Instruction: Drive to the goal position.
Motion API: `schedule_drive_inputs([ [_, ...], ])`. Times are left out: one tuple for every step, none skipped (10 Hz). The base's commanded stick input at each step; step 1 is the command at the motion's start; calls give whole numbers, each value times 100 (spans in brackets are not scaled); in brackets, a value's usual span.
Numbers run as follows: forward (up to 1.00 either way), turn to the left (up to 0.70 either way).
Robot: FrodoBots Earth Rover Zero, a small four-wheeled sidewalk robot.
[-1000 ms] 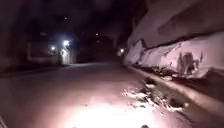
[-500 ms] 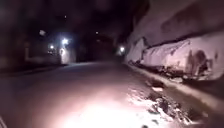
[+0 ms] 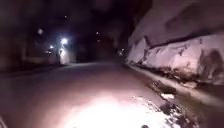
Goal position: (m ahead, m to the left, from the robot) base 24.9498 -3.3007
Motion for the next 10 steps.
schedule_drive_inputs([
  [70,0],
  [70,0],
  [70,0],
  [70,0],
  [70,0],
  [70,0],
  [70,0],
  [70,0],
  [70,0],
  [70,0],
])
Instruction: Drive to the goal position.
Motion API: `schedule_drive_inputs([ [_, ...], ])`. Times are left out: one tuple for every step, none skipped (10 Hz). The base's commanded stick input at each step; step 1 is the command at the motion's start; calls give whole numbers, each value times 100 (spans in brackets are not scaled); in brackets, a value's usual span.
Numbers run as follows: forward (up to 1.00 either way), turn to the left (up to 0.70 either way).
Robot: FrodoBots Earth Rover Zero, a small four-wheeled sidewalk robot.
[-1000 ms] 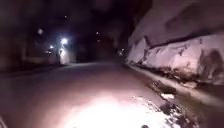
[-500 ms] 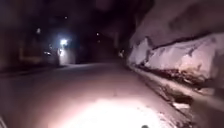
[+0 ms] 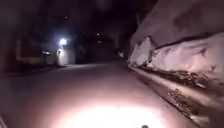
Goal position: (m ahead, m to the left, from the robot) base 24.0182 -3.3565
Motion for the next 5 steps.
schedule_drive_inputs([
  [70,0],
  [70,0],
  [70,0],
  [70,0],
  [70,0],
])
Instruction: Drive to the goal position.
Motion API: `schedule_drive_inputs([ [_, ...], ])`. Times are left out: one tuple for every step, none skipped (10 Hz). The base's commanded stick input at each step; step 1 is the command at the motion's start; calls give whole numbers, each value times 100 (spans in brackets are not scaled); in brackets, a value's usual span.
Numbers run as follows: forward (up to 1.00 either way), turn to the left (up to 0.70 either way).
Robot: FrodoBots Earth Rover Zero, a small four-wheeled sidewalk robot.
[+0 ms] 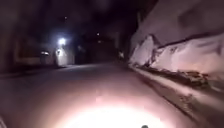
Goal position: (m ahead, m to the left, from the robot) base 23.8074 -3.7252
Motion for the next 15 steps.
schedule_drive_inputs([
  [70,0],
  [70,0],
  [70,0],
  [70,-3],
  [70,-35],
  [70,-25],
  [70,-14],
  [70,-4],
  [70,0],
  [70,0],
  [70,0],
  [70,0],
  [70,0],
  [70,0],
  [70,0],
])
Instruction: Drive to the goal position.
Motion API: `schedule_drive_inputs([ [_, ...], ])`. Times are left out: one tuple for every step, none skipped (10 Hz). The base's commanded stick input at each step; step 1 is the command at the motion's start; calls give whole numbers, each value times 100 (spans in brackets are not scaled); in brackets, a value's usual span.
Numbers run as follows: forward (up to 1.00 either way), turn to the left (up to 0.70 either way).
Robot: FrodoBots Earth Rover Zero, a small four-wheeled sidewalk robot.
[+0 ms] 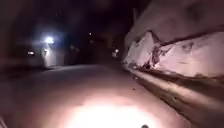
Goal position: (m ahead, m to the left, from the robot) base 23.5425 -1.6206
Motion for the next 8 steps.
schedule_drive_inputs([
  [70,0],
  [70,0],
  [70,0],
  [70,0],
  [70,0],
  [70,0],
  [70,0],
  [70,0],
])
